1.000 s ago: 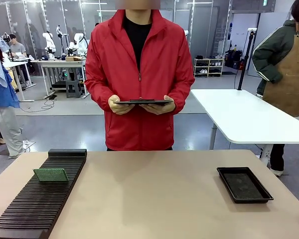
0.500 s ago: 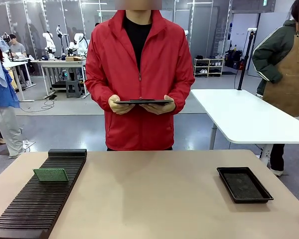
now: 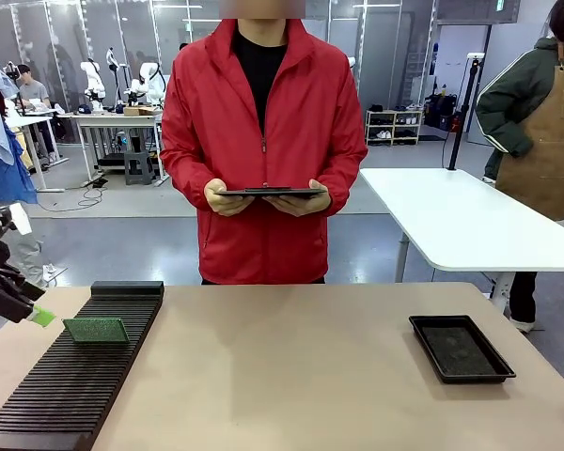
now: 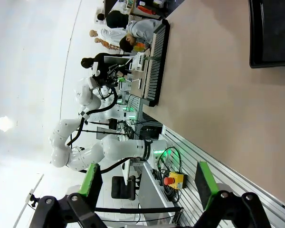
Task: Inspect the PCB.
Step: Pick up the Blank PCB and present it to the human.
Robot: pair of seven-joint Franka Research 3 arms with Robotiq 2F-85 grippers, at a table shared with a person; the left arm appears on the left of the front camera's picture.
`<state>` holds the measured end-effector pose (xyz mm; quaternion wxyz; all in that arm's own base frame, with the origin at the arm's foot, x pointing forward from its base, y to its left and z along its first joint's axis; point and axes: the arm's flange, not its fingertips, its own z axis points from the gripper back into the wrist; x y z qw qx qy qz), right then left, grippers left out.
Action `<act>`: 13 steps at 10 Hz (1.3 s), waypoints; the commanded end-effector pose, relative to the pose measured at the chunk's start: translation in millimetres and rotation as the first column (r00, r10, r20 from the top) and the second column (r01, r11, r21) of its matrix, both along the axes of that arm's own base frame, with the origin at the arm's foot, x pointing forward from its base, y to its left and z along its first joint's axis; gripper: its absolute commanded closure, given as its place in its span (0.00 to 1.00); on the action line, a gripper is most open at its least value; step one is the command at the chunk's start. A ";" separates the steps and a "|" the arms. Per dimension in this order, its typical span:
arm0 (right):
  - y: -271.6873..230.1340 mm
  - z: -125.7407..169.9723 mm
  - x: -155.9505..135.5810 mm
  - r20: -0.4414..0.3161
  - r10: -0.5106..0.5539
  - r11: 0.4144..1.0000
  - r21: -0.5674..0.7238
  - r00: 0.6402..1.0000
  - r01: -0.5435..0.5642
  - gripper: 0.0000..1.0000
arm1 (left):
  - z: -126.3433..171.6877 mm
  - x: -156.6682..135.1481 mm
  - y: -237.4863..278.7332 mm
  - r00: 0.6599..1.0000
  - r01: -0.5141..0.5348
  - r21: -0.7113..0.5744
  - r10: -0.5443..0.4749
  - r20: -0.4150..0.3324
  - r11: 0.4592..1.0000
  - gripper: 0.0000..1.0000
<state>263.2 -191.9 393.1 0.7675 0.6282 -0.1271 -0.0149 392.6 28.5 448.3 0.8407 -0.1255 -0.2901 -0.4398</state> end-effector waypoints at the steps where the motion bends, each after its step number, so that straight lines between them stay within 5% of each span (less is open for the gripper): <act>1: -0.9 0.7 -0.4 -0.001 -0.003 1.000 0.002 1.000 0.003 0.00 | -8.8 9.0 7.9 1.000 0.009 0.012 -0.009 0.021 1.000 0.00; 6: -0.9 0.7 -0.4 -0.001 -0.003 1.000 0.002 1.000 0.003 0.00 | -3.2 3.1 1.6 1.000 0.006 -0.011 -0.006 0.006 1.000 0.00; 8: -0.9 0.7 -0.4 -0.001 -0.003 1.000 0.002 1.000 0.003 0.00 | 5.8 -2.5 4.9 0.981 0.137 0.236 -0.164 0.100 0.962 0.00; 13: -0.9 0.7 -0.4 -0.001 -0.003 1.000 0.002 1.000 0.003 0.00 | -14.2 56.4 -30.4 0.917 0.319 0.473 -0.394 0.066 0.821 0.00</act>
